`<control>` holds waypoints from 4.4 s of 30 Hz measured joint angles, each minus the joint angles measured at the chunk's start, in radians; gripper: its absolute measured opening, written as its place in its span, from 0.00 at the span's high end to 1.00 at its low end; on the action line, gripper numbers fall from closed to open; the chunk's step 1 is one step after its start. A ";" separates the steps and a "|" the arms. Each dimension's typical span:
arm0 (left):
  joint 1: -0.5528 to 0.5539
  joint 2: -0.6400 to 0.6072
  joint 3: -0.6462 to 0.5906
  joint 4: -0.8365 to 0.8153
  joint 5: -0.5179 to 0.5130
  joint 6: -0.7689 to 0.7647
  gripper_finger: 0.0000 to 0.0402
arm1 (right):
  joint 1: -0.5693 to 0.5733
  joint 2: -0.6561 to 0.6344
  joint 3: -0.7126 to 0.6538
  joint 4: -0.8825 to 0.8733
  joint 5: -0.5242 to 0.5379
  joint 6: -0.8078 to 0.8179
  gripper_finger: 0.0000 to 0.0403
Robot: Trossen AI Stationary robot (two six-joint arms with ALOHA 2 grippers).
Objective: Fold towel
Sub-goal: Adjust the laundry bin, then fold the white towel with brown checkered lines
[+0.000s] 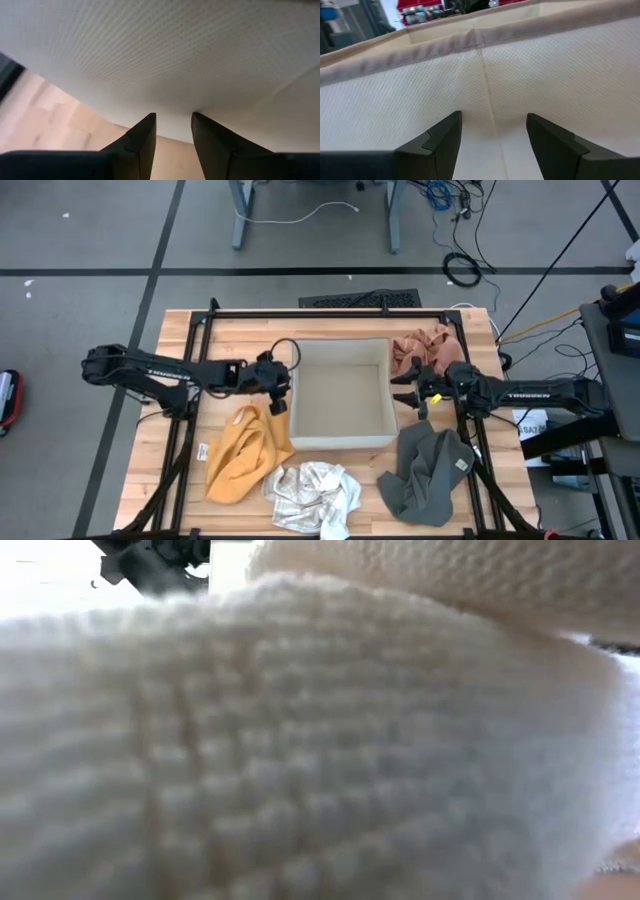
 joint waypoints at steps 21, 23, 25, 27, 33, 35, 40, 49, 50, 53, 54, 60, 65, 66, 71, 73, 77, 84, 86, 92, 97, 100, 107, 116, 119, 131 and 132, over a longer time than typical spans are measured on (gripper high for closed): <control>0.096 -0.113 0.001 0.007 -0.162 0.024 0.67 | -0.001 0.080 0.053 0.062 0.264 -0.060 0.47; 0.082 -0.166 0.001 0.013 -0.173 0.027 0.67 | -0.001 0.057 0.081 0.056 0.218 -0.063 0.47; 0.062 -0.226 0.002 0.019 -0.175 0.028 0.67 | 0.001 0.035 0.113 0.050 0.162 -0.062 0.47; 0.032 -0.282 0.002 0.022 -0.169 0.028 0.67 | 0.001 0.016 0.150 0.050 0.098 -0.057 0.47; -0.088 -0.409 0.003 0.025 -0.062 0.027 0.67 | 0.001 -0.023 0.268 0.011 -0.147 -0.022 0.47; -0.132 -0.418 0.003 0.027 0.014 0.002 0.67 | 0.005 -0.021 0.296 0.011 -0.283 0.020 0.47; -0.263 -0.354 0.003 0.026 0.103 -0.063 0.67 | 0.110 0.008 0.316 0.001 -0.428 0.081 0.47; -0.426 -0.083 0.008 0.229 0.101 -0.120 0.67 | 0.408 0.219 0.316 -0.019 -0.302 0.013 0.47; -0.438 -0.055 0.008 0.262 0.100 -0.129 0.67 | 0.435 0.250 0.316 -0.004 -0.285 0.002 0.47; -0.469 0.019 0.009 0.366 0.122 -0.154 0.67 | 0.510 0.344 0.316 0.066 -0.248 -0.011 0.47; -0.477 0.037 0.010 0.388 0.125 -0.159 0.67 | 0.530 0.373 0.316 0.085 -0.236 -0.018 0.47; -0.488 0.040 0.007 0.367 0.035 -0.147 0.67 | 0.573 0.438 0.322 0.082 -0.141 -0.079 0.47; -0.450 -0.004 0.005 0.322 -0.021 -0.075 0.67 | 0.553 0.416 0.319 0.058 -0.110 -0.109 0.47; -0.442 -0.015 0.005 0.300 -0.040 -0.058 0.67 | 0.547 0.412 0.318 0.054 -0.108 -0.120 0.47; -0.382 -0.037 0.003 0.255 -0.101 -0.006 0.67 | 0.514 0.402 0.316 0.035 -0.031 -0.188 0.47; -0.362 -0.037 0.002 0.257 -0.102 0.023 0.67 | 0.495 0.402 0.316 0.028 0.004 -0.222 0.47; -0.328 -0.038 0.002 0.266 -0.126 0.074 0.67 | 0.457 0.400 0.315 0.026 0.063 -0.282 0.47; -0.315 -0.050 0.015 0.299 -0.164 0.181 0.67 | 0.444 0.373 0.319 0.019 0.130 -0.390 0.47; -0.325 -0.051 0.045 0.310 -0.174 0.219 0.67 | 0.444 0.358 0.335 0.021 0.130 -0.440 0.47; -0.390 -0.052 0.144 0.313 -0.236 0.365 0.67 | 0.463 0.313 0.420 0.004 0.147 -0.550 0.47; -0.467 -0.052 0.203 0.316 -0.138 0.334 0.67 | 0.515 0.307 0.525 -0.120 -0.024 -0.435 0.47; -0.514 -0.044 0.208 0.315 -0.048 0.247 0.67 | 0.577 0.330 0.543 -0.135 -0.135 -0.344 0.47; -0.612 0.076 0.208 0.307 -0.023 0.067 0.67 | 0.734 0.498 0.544 -0.084 -0.114 -0.259 0.47; -0.633 0.325 0.208 0.373 -0.019 -0.179 0.67 | 0.764 0.841 0.544 0.149 0.113 -0.308 0.47; -0.633 0.381 0.208 0.424 0.012 -0.239 0.67 | 0.746 0.928 0.545 0.200 0.151 -0.321 0.47; -0.611 0.457 0.208 0.464 0.025 -0.460 0.67 | 0.702 1.186 0.682 0.190 0.263 -0.368 0.47; -0.609 0.463 0.208 0.463 0.031 -0.477 0.67 | 0.700 1.195 0.690 0.181 0.277 -0.373 0.47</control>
